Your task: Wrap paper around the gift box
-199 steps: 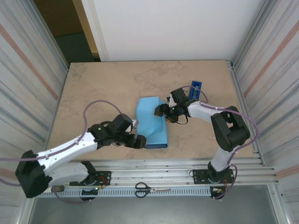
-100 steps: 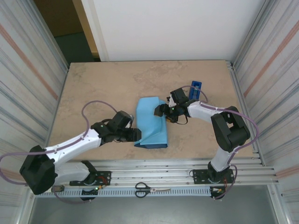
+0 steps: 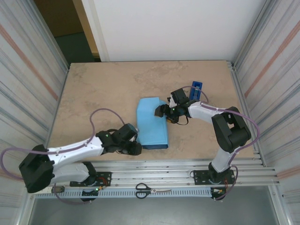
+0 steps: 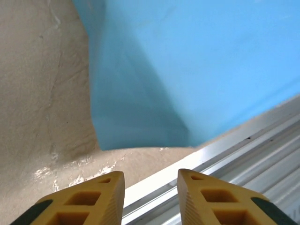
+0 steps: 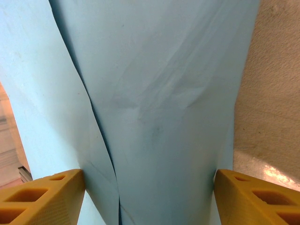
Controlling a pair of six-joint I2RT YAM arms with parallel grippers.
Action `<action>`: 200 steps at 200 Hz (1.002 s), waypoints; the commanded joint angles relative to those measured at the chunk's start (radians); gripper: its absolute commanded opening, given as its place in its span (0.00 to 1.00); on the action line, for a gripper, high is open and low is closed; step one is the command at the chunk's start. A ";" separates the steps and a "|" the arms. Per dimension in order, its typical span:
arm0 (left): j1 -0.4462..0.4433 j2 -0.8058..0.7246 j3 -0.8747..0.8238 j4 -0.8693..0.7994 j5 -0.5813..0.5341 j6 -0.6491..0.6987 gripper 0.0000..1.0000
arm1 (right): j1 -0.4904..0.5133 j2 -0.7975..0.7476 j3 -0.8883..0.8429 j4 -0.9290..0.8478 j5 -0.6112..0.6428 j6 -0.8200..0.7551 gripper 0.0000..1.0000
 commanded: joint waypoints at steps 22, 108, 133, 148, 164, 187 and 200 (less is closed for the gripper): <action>0.097 -0.175 -0.014 0.042 -0.039 -0.024 0.47 | 0.022 0.030 -0.037 -0.124 0.075 0.008 0.71; 0.427 0.252 0.273 0.062 0.251 0.108 0.96 | 0.033 0.035 -0.038 -0.109 0.060 0.015 0.69; 0.430 0.371 0.353 0.042 0.231 0.127 0.97 | 0.033 0.028 -0.045 -0.108 0.064 0.018 0.67; 0.433 0.425 0.392 0.033 0.225 0.134 0.96 | 0.033 0.027 -0.046 -0.105 0.058 0.019 0.67; 0.433 0.464 0.418 0.039 0.208 0.141 0.96 | 0.034 0.022 -0.050 -0.104 0.057 0.021 0.67; 0.435 0.520 0.461 0.025 0.217 0.160 0.94 | 0.033 0.018 -0.054 -0.098 0.052 0.026 0.67; 0.434 0.542 0.471 0.029 0.235 0.169 0.93 | 0.033 0.016 -0.057 -0.091 0.049 0.029 0.66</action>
